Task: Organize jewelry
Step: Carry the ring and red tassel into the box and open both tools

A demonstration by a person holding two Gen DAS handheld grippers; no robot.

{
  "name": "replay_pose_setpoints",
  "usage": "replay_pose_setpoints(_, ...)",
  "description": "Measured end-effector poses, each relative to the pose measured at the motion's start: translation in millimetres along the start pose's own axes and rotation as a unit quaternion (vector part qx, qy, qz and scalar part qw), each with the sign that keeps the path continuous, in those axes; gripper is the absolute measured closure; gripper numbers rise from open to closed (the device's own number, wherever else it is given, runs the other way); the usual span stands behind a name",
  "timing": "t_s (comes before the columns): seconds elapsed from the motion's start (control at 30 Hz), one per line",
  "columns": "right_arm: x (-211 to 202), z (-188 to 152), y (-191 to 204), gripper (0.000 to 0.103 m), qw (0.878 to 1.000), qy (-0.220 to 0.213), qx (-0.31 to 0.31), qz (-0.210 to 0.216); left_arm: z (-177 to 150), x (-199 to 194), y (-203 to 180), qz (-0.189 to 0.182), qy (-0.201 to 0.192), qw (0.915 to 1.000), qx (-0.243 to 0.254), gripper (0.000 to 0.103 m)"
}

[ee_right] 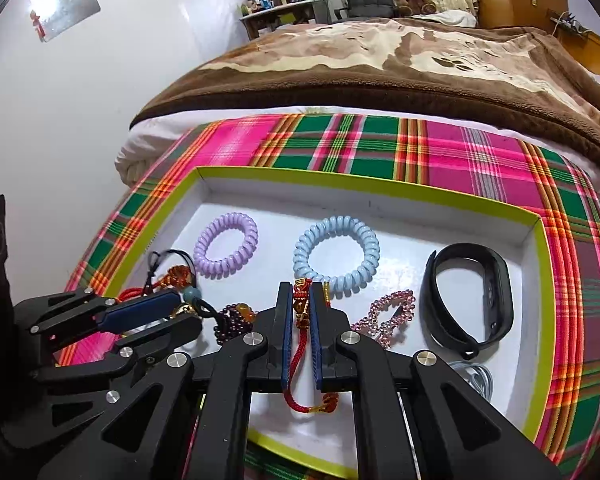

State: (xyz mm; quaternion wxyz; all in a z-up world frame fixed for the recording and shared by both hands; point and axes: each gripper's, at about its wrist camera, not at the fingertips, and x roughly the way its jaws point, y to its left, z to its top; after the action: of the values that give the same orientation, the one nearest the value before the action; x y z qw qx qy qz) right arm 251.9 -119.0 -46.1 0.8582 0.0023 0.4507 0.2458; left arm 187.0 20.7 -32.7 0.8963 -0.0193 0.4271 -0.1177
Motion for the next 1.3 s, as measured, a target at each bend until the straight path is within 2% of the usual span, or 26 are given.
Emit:
replay_pose_setpoints(0.27, 1.8, -0.3, 4.8, 0.095, 1.0, -0.008, -0.009, -0.016, -0.2, -0.8, -0.5, -0.007, 0.0, 1.0, -0.002, 0.079)
replay_pose_setpoints(0.37, 1.1, -0.8, 3.3, 0.089, 1.0, -0.008, -0.004, -0.019, -0.3, -0.7, 1.6, -0.002, 0.001, 1.0, -0.006, 0.079)
replay_pose_setpoints(0.47, -0.3, -0.5, 1.6, 0.087, 1.0, -0.01, 0.001, -0.015, 0.6, -2.8, 0.8, -0.005, -0.001, 1.0, -0.005, 0.071)
replay_pose_setpoints(0.67, -4.0, -0.6, 1.7, 0.084, 1.0, -0.015, 0.004, -0.022, 0.2, -3.2, 1.0, 0.002, 0.0, 1.0, -0.009, 0.07)
replay_pose_setpoints(0.8, -7.6, -3.4, 2.9, 0.082, 0.999, -0.016, 0.001, -0.028, -0.1, -7.2, -1.2, 0.0, -0.002, 0.9999, -0.012, 0.064)
replay_pose_setpoints(0.87, -9.6, -4.5, 2.7, 0.08, 0.999, -0.017, 0.002, -0.032, -0.2, -8.8, -2.4, 0.006, -0.002, 0.9999, -0.011, 0.064)
replay_pose_setpoints(0.93, -14.3, -7.0, 1.8, 0.07, 0.999, -0.022, 0.007, -0.034, 0.1, -11.4, -3.4, 0.008, -0.004, 0.9999, -0.012, 0.064)
replay_pose_setpoints(1.0, -17.8, -7.9, 1.8, 0.066, 0.999, -0.025, 0.011, -0.034, 0.1, -14.8, -4.7, 0.009, -0.006, 0.9999, -0.012, 0.063)
replay_pose_setpoints(1.3, -49.3, -16.4, 7.1, 0.066, 0.997, -0.05, 0.012, -0.062, -2.9, -37.7, -11.6, 0.023, -0.02, 0.9994, -0.019, 0.059)
